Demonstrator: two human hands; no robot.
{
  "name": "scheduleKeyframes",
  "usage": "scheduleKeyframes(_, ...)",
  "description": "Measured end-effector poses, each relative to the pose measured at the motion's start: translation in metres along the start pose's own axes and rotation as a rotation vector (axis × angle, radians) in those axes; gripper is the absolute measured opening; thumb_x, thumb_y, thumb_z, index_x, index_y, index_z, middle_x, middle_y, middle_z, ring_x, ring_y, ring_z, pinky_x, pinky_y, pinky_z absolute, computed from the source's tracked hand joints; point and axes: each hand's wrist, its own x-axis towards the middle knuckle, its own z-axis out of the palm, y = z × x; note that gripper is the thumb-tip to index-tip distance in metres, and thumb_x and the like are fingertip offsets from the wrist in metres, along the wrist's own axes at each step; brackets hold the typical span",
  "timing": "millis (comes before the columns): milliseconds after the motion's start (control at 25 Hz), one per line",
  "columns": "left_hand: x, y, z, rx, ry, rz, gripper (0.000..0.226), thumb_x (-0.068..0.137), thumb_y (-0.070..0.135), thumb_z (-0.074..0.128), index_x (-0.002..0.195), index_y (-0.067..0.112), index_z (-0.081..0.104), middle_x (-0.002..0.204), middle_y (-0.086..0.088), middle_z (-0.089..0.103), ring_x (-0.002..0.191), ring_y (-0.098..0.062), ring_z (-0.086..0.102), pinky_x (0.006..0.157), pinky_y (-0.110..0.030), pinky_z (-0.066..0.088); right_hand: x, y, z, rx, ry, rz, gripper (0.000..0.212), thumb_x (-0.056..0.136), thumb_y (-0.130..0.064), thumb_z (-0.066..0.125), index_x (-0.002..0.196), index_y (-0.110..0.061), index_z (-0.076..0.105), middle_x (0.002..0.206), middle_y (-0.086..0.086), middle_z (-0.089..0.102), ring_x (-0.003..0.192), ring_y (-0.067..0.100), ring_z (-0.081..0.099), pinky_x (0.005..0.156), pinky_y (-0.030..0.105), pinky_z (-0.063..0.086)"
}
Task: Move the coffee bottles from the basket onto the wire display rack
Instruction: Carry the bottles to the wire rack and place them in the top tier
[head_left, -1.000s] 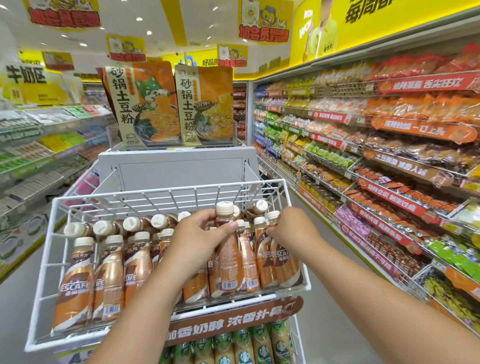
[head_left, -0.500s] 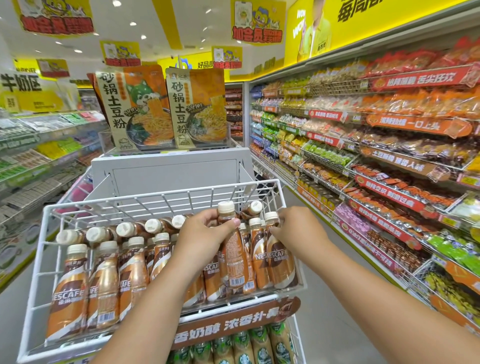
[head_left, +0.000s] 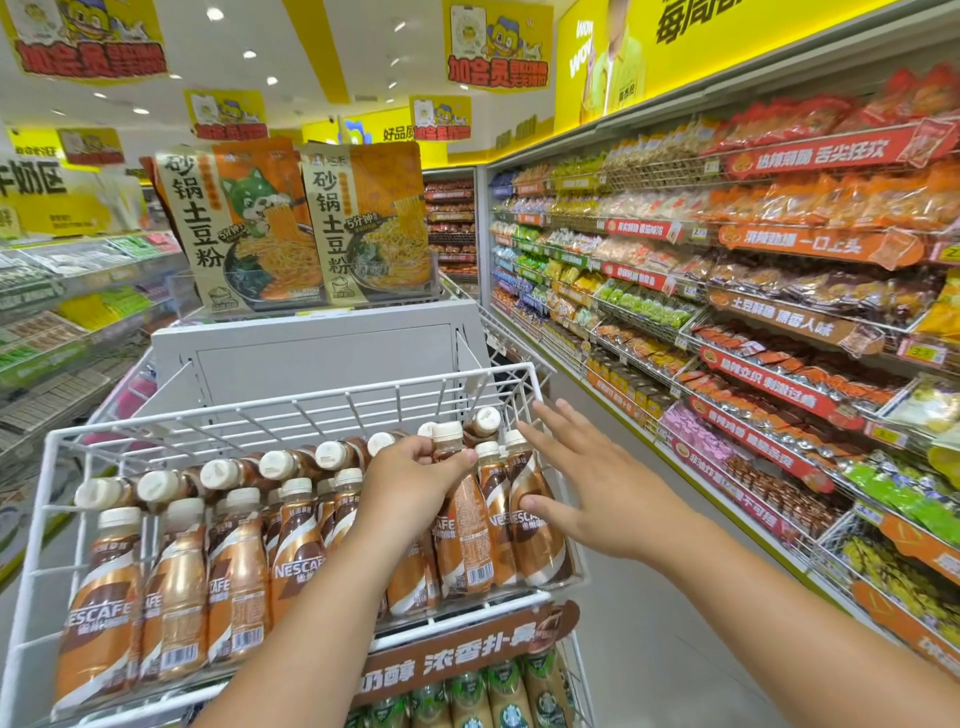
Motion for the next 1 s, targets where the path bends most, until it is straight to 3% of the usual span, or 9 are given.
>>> scheduleKeyframes(120,0.003,-0.007,0.012,0.043,-0.012,-0.022,0.066,0.069,0.063,0.081,0.114,0.017,0.070,0.099,-0.007,0.074,0.086,-0.026,0.072,0.072,-0.036,0.057,-0.003,0.004,0.005,0.001,0.001,-0.002,0.084,0.096,-0.072,0.044,0.163,-0.042,0.002,0.170,-0.018,-0.018,0.153,0.003,-0.025,0.124,0.034,0.004)
scheduleKeyframes(280,0.004,-0.008,0.026,0.119,-0.001,-0.046,0.043,0.074,0.059,0.079,0.087,0.021,0.063,0.075,-0.004,0.067,0.068,-0.025,0.065,0.069,-0.050,0.063,-0.005,0.006,0.009,0.003,-0.007,-0.005,0.084,0.096,-0.072,0.042,0.163,-0.040,0.004,0.170,-0.017,-0.018,0.154,0.004,-0.024,0.127,0.038,0.007)
scheduleKeyframes(320,0.004,-0.008,0.029,0.138,0.005,-0.044,0.042,0.075,0.059,0.078,0.089,0.023,0.062,0.081,-0.003,0.070,0.072,-0.025,0.067,0.073,-0.051,0.062,-0.005,0.006,0.009,0.008,-0.011,-0.005,0.084,0.096,-0.072,0.042,0.163,-0.040,0.004,0.170,-0.018,-0.018,0.154,0.004,-0.024,0.127,0.038,0.007)
scheduleKeyframes(400,0.006,-0.010,0.035,0.197,0.008,-0.028,0.053,0.079,0.061,0.075,0.111,0.020,0.065,0.106,-0.004,0.072,0.093,-0.026,0.069,0.083,-0.043,0.059,-0.005,0.007,0.011,0.022,-0.011,-0.012,0.084,0.096,-0.072,0.042,0.163,-0.039,0.004,0.170,-0.017,-0.016,0.154,0.004,-0.023,0.128,0.040,0.009)
scheduleKeyframes(480,0.007,-0.009,0.039,0.270,0.030,-0.008,0.065,0.084,0.059,0.071,0.129,0.013,0.062,0.117,-0.003,0.069,0.103,-0.025,0.066,0.083,-0.035,0.052,-0.006,0.007,0.011,0.030,-0.012,-0.019,0.084,0.096,-0.071,0.042,0.164,-0.039,0.005,0.171,-0.015,-0.013,0.155,0.006,-0.022,0.129,0.042,0.012)
scheduleKeyframes(560,0.006,-0.009,0.041,0.305,0.049,0.013,0.064,0.086,0.058,0.070,0.131,0.013,0.062,0.116,-0.002,0.069,0.103,-0.023,0.065,0.080,-0.032,0.047,-0.007,0.008,0.010,0.034,-0.013,-0.020,0.084,0.096,-0.071,0.043,0.164,-0.038,0.006,0.172,-0.014,-0.012,0.155,0.006,-0.021,0.129,0.042,0.012)
scheduleKeyframes(680,0.004,-0.011,0.041,0.376,0.060,0.074,0.068,0.089,0.061,0.064,0.140,0.017,0.056,0.130,-0.002,0.065,0.116,-0.023,0.062,0.088,-0.034,0.049,-0.008,0.008,0.007,0.039,-0.017,-0.020,0.084,0.096,-0.071,0.042,0.164,-0.037,0.006,0.172,-0.014,-0.012,0.156,0.007,-0.020,0.129,0.041,0.011)
scheduleKeyframes(840,-0.002,-0.019,0.024,0.556,0.088,0.282,0.059,0.096,0.059,0.052,0.143,0.023,0.053,0.131,0.002,0.062,0.117,-0.019,0.059,0.093,-0.036,0.051,-0.008,0.010,0.008,0.065,-0.029,-0.013,0.083,0.097,-0.071,0.040,0.164,-0.038,0.004,0.171,-0.016,-0.013,0.155,0.005,-0.020,0.128,0.040,0.012)
scheduleKeyframes(1000,-0.013,-0.039,0.004,0.798,0.075,0.423,0.063,0.099,0.059,0.045,0.153,0.026,0.040,0.155,0.002,0.042,0.144,-0.018,0.035,0.112,-0.038,0.039,-0.012,0.008,0.013,0.077,-0.054,-0.041,0.083,0.097,-0.072,0.038,0.164,-0.036,0.004,0.171,-0.014,-0.014,0.156,0.007,-0.019,0.129,0.039,0.008)
